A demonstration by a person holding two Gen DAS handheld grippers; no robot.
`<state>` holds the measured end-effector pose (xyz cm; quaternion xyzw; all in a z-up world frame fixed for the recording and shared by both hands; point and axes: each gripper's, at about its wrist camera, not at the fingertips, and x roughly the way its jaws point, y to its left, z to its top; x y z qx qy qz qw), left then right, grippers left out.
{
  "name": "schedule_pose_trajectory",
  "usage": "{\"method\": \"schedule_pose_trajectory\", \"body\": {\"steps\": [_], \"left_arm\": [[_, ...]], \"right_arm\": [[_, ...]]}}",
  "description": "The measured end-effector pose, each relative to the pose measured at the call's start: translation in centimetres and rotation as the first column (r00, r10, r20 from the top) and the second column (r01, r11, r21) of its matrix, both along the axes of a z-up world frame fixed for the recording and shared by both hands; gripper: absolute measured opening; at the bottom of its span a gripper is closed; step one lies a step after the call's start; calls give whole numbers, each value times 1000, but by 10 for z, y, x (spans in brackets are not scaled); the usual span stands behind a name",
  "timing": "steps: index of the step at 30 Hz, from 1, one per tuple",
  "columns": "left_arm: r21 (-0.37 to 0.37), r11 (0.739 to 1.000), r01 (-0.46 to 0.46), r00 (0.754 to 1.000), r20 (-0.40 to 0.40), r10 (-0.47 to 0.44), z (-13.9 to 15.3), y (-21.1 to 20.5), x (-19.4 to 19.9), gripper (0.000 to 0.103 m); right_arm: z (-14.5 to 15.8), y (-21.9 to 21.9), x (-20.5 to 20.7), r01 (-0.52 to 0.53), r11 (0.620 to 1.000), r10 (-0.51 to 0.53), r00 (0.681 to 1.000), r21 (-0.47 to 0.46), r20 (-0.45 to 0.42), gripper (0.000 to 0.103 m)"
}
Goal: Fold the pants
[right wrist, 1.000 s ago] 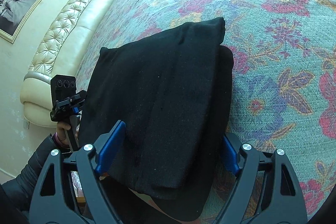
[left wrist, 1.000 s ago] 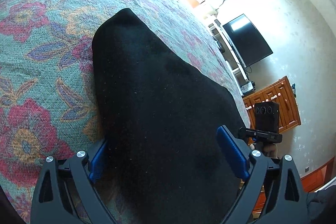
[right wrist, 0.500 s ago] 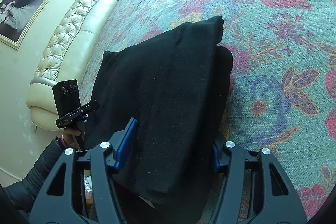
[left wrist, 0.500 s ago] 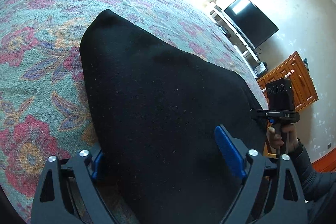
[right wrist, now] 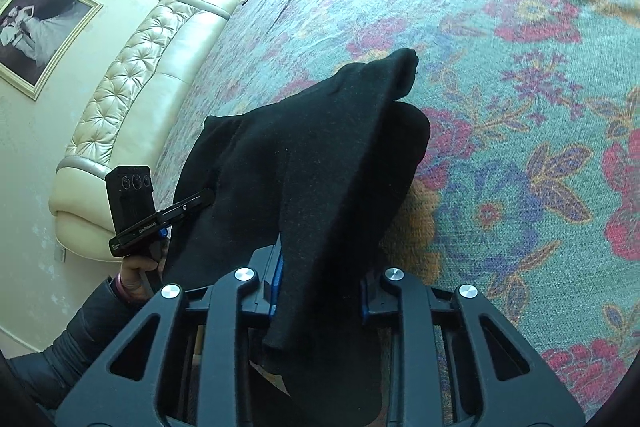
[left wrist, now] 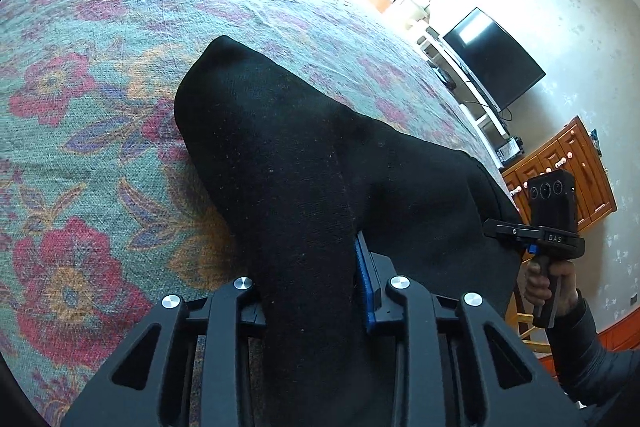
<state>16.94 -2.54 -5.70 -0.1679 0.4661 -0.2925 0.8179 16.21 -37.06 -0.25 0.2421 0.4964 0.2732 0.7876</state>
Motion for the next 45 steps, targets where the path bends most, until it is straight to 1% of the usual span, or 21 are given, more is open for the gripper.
{"method": "schedule_pose_trajectory", "body": {"steps": [3, 6, 14, 20, 22, 24, 25, 26, 27, 28, 29, 30, 31, 33, 35, 36, 37, 40, 41, 43, 45], "left_arm": [[11, 1000, -11, 1000, 9, 10, 4, 2, -1, 28], [12, 1000, -20, 999, 25, 19, 8, 9, 2, 28], [9, 998, -67, 997, 49, 67, 16, 40, 15, 28], [-4, 995, -104, 994, 45, 104, 12, 66, 20, 28], [-14, 994, -109, 994, 31, 109, 8, 69, 20, 28], [4, 994, -109, 994, 24, 109, 2, 67, 21, 35], [24, 993, -114, 993, 26, 113, 1, 64, 20, 44], [41, 992, -119, 992, 34, 118, 1, 63, 18, 52], [62, 990, -128, 991, 49, 125, 2, 61, 16, 57], [81, 987, -140, 989, 66, 135, 4, 60, 13, 69], [103, 982, -159, 985, 80, 152, 7, 61, 9, 77], [118, 978, -175, 982, 88, 165, 9, 61, 5, 78], [129, 973, -194, 979, 94, 183, 11, 63, 1, 79], [146, 958, -246, 967, 107, 232, 16, 68, -12, 83], [186, 936, -300, 951, 130, 279, 23, 68, -28, 84], [207, 923, -324, 943, 147, 298, 27, 68, -36, 84], [224, 912, -342, 936, 163, 311, 29, 69, -44, 85], [270, 881, -388, 917, 214, 338, 39, 60, -73, 85], [284, 871, -401, 910, 236, 342, 43, 55, -84, 85], [315, 850, -423, 897, 278, 343, 51, 42, -99, 85], [318, 844, -431, 890, 303, 340, 57, 29, -115, 85]], "right_arm": [[11, 8, 2, -5, 999, 7, 999, -46, 39, 25], [15, 14, 9, -6, 998, 9, 999, -58, 52, 25], [10, 39, 42, -21, 999, 23, 998, -38, 58, 25], [4, 57, 62, -43, 999, 45, 998, -28, 51, 25], [-1, 59, 65, -38, 999, 39, 998, -23, 41, 26], [-6, 57, 67, -28, 1000, 28, 999, -8, 28, 28], [-10, 55, 68, -21, 1000, 21, 1000, 1, 19, 30], [-14, 52, 67, -14, 1000, 14, 1000, 11, 5, 37], [-17, 49, 66, -5, 1000, 6, 1000, 16, -11, 45], [-18, 46, 64, 17, 1000, -16, 1000, 13, -20, 49], [-16, 42, 61, 42, 999, -41, 999, 13, -18, 54], [-14, 37, 57, 63, 998, -63, 998, 12, -11, 60], [-11, 32, 52, 90, 996, -90, 996, 2, -2, 63], [-2, 27, 40, 140, 989, -139, 990, -48, 22, 66], [8, 28, 26, 177, 978, -171, 983, -107, 62, 70], [13, 30, 19, 197, 969, -186, 979, -148, 85, 72], [19, 35, 11, 217, 956, -198, 974, -198, 111, 73], [34, 56, -15, 257, 902, -191, 958, -347, 215, 75], [37, 64, -26, 271, 883, -183, 951, -382, 250, 79], [40, 78, -45, 282, 859, -162, 942, -427, 295, 81], [41, 92, -64, 284, 847, -140, 935, -449, 325, 82]]}}
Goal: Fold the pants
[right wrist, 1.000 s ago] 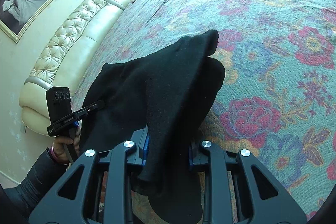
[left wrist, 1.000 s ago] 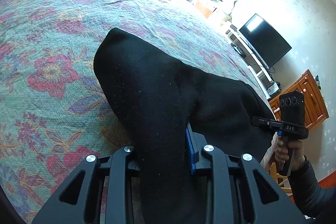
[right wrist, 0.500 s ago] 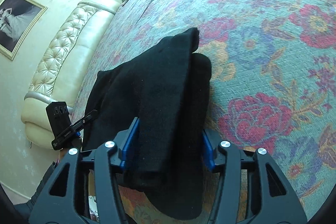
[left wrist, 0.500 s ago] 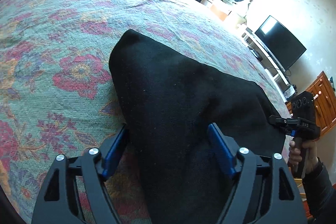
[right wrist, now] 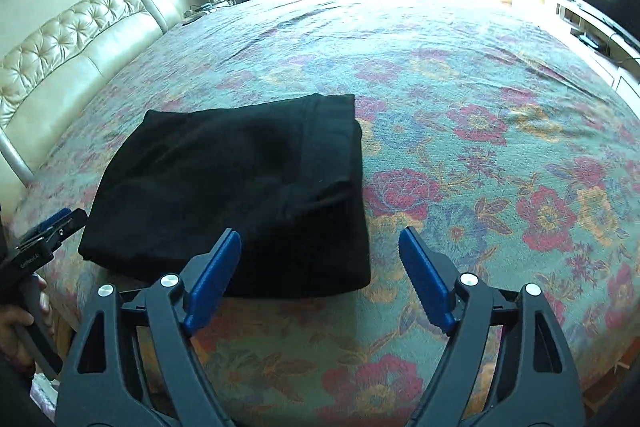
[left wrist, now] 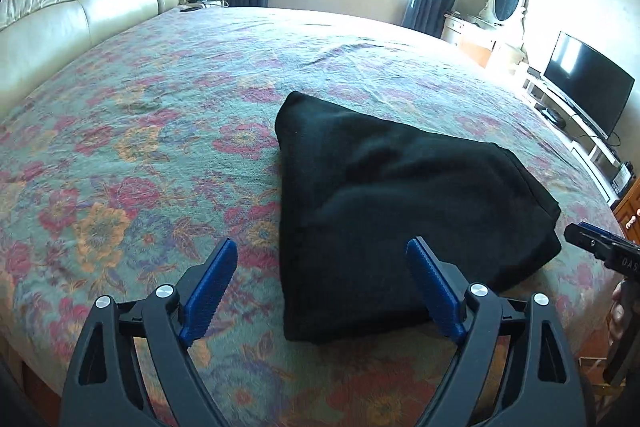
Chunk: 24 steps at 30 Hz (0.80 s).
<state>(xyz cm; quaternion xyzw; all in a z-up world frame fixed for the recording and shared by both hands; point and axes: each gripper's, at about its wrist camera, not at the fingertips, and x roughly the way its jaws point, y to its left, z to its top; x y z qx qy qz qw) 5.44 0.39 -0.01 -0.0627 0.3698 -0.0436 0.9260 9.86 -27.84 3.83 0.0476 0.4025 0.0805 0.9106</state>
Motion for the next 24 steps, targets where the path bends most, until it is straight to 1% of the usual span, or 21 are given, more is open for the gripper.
{"method": "schedule_pose_trajectory", "body": {"steps": [2, 5, 7, 8, 10, 12, 13, 15, 18, 24], "left_arm": [[-8, 1000, -2, 1000, 23, 2, 6, -11, -15, 85], [-14, 1000, -5, 999, 43, 6, 11, -27, -25, 86], [19, 1000, -1, 998, 66, 0, 14, -39, -36, 86], [44, 999, -10, 996, 86, 6, 15, -44, -41, 86], [77, 997, -11, 993, 116, 2, 16, -55, -52, 86], [97, 995, 5, 992, 128, -17, 13, -64, -60, 86], [106, 994, 10, 992, 125, -23, 11, -68, -63, 86], [114, 993, 22, 995, 96, -33, 4, -76, -69, 86], [94, 995, 19, 998, 65, -25, -4, -80, -71, 89], [62, 997, -48, 998, 33, 46, -8, -72, -72, 91]], "right_arm": [[-1, 12, -17, -15, 999, 16, 1000, -30, 19, 83], [-9, 22, -37, -34, 998, 34, 999, -44, -3, 84], [-15, 26, -46, -36, 998, 35, 999, -50, -12, 86], [-17, 28, -49, -41, 998, 40, 999, -56, -19, 89], [-22, 31, -58, -43, 997, 41, 999, -66, -33, 89], [-26, 32, -65, -48, 997, 46, 998, -60, -42, 90], [-29, 32, -67, -47, 997, 44, 998, -58, -47, 90], [-33, 32, -71, -44, 998, 41, 997, -51, -58, 95], [-36, 34, -74, -52, 998, 50, 996, -38, -72, 99], [-41, 43, -79, -90, 995, 86, 992, -42, -94, 100]]}}
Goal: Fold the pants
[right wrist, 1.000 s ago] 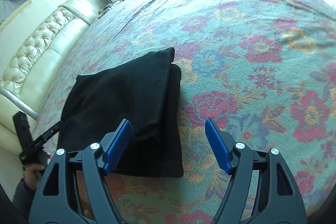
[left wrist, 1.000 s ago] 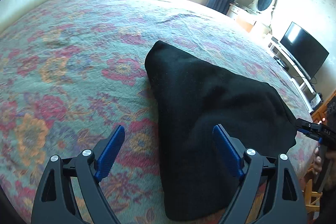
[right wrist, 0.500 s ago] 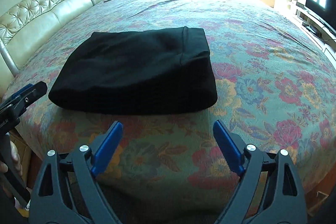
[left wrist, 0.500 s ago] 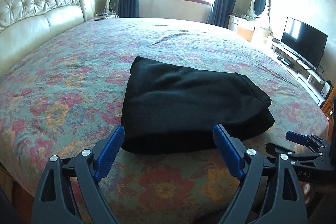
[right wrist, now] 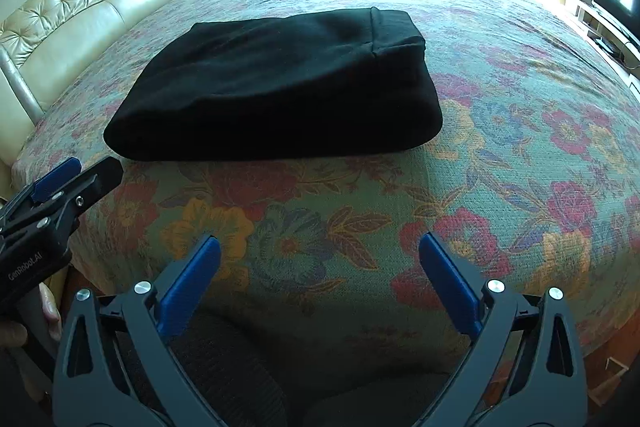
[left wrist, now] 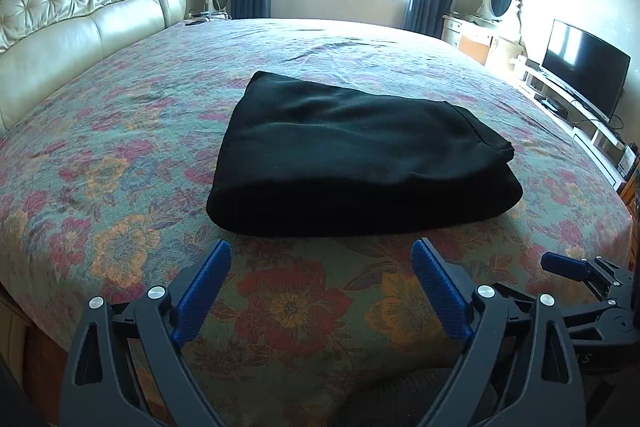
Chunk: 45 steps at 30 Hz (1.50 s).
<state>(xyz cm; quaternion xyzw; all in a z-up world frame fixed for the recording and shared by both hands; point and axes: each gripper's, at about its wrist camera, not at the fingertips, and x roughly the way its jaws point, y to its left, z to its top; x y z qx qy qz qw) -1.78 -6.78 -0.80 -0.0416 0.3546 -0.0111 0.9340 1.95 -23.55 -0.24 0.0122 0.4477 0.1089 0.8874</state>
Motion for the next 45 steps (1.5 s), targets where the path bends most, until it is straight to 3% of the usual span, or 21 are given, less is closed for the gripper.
{"method": "schedule_pose_trajectory", "body": {"steps": [8, 19, 33, 39, 45], "left_arm": [[-55, 997, -49, 999, -12, 48, -4, 10, -3, 91], [-15, 998, -60, 998, -31, 59, -6, 5, 0, 91], [31, 998, -62, 997, 54, 60, 23, 3, 3, 91], [-36, 999, -33, 997, 66, 36, 31, 9, 8, 91], [45, 998, -34, 999, 28, 32, 17, 4, 10, 91]], "right_arm": [[-2, 7, 0, -20, 1000, 20, 1000, -16, -1, 100], [-5, 10, 0, -30, 999, 30, 999, -17, -11, 100], [-1, 7, -2, -28, 1000, 28, 1000, 5, -5, 100], [-1, 6, -1, -27, 1000, 28, 1000, 15, -4, 100], [-1, 5, -1, -29, 999, 29, 1000, 15, -7, 100]]}}
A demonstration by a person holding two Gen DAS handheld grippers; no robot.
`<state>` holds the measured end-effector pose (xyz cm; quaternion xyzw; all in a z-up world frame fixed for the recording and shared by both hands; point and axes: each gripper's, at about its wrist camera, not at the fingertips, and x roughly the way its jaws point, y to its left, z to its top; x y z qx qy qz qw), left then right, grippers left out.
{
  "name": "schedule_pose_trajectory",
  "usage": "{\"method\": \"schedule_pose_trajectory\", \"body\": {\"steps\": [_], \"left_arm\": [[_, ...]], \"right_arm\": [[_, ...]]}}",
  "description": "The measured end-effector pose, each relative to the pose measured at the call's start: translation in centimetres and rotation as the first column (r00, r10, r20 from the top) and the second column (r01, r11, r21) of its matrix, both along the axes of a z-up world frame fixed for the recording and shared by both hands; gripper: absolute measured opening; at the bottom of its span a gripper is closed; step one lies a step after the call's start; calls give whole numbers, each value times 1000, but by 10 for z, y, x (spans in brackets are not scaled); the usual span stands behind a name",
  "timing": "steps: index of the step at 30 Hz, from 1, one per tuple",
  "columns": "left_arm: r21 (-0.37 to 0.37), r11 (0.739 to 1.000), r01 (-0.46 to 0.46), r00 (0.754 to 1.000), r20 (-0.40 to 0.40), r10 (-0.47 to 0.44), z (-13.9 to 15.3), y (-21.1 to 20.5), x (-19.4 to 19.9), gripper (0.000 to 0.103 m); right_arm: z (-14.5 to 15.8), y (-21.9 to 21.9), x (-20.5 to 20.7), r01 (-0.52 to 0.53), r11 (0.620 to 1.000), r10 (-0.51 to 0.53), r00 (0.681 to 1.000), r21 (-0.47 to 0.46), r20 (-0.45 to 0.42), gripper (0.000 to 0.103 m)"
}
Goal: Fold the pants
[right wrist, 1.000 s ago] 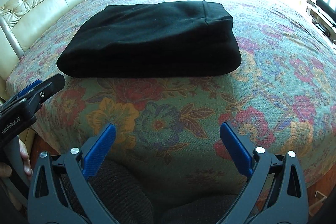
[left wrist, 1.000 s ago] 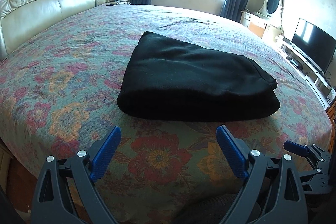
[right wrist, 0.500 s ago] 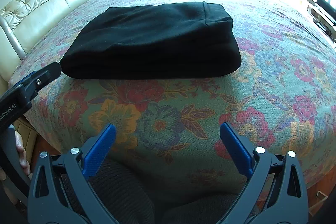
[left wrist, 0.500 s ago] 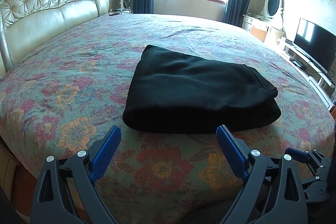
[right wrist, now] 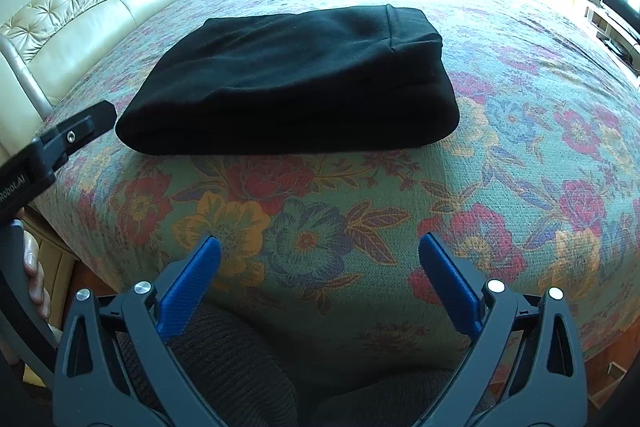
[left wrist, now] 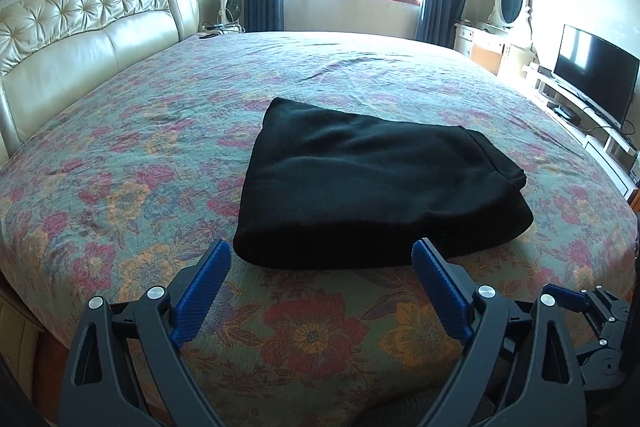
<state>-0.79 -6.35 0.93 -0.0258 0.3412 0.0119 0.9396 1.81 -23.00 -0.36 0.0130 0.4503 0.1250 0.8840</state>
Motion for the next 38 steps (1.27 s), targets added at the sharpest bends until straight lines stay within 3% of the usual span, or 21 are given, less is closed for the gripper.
{"method": "schedule_pose_trajectory", "body": {"steps": [13, 17, 23, 28, 33, 38], "left_arm": [[-20, 999, -30, 998, -57, 29, -15, -1, 1, 91], [46, 993, -112, 993, -34, 114, -16, -1, -3, 91], [96, 993, -75, 995, -54, 80, -20, -3, -1, 91], [77, 996, -50, 997, -56, 54, -19, -6, -1, 91], [-11, 998, -57, 996, -70, 56, -16, -2, -1, 91], [-41, 998, -48, 996, -74, 45, -16, 0, 0, 91]], "right_arm": [[-5, -1, 1, 4, 1000, -3, 1000, 16, -17, 100], [-6, -1, 1, 4, 1000, -3, 1000, 17, -18, 100], [-8, -1, 2, 6, 1000, -5, 1000, 20, -25, 100], [-9, -2, 1, 11, 1000, -11, 1000, 26, -26, 100], [-8, -3, 0, 13, 999, -12, 1000, 29, -25, 100], [-8, -3, 0, 14, 1000, -13, 1000, 27, -24, 100]]}}
